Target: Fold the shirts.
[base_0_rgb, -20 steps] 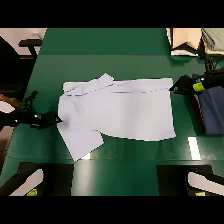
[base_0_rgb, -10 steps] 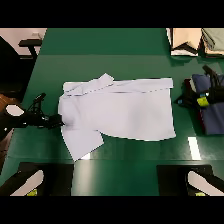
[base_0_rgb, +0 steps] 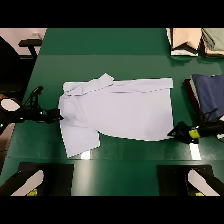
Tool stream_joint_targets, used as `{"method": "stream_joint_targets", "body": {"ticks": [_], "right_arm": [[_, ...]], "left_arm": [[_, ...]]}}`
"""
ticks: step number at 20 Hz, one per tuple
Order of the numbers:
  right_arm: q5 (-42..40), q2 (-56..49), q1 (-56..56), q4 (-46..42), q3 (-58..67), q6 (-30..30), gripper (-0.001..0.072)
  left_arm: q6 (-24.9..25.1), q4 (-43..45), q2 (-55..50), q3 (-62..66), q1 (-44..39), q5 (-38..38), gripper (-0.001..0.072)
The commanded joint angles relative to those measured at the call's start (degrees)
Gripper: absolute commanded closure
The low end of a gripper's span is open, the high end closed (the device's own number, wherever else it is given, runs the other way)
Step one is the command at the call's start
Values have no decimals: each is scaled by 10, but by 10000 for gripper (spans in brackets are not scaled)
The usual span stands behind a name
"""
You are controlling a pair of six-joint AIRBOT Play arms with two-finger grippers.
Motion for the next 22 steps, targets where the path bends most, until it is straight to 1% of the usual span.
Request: {"method": "stream_joint_targets", "body": {"ticks": [1,4,5,7,8,9,10,13,16,17,21,22], "right_arm": [[-53,2,45,24,-46,24,322],[-99,-29,104,24,-33,49,335],[-116,-45,123,23,-23,49,402],[-147,-68,159,20,6,49,628],[-156,-75,174,16,24,49,676],[-158,-76,188,5,48,49,693],[-154,-71,196,-12,75,49,694],[-138,-12,200,-54,201,49,694],[-137,53,200,-107,372,48,694],[-134,67,200,-120,431,48,695],[-95,91,200,-147,664,48,694],[-80,91,200,-150,714,48,694]], "left_arm": [[1,-5,0,5,0,-3,681],[1,-14,0,5,0,-3,681],[1,-14,1,5,0,-3,681],[2,-14,1,11,0,-9,681],[1,-14,2,22,0,-14,681],[1,-14,7,39,0,-16,681],[1,-14,22,62,0,-16,681],[-14,-14,88,174,0,-16,681],[-20,-14,144,346,0,-6,681],[-29,-14,156,405,0,-2,681],[-31,-14,165,638,0,-8,682],[-41,-14,165,688,0,-6,683]]}}
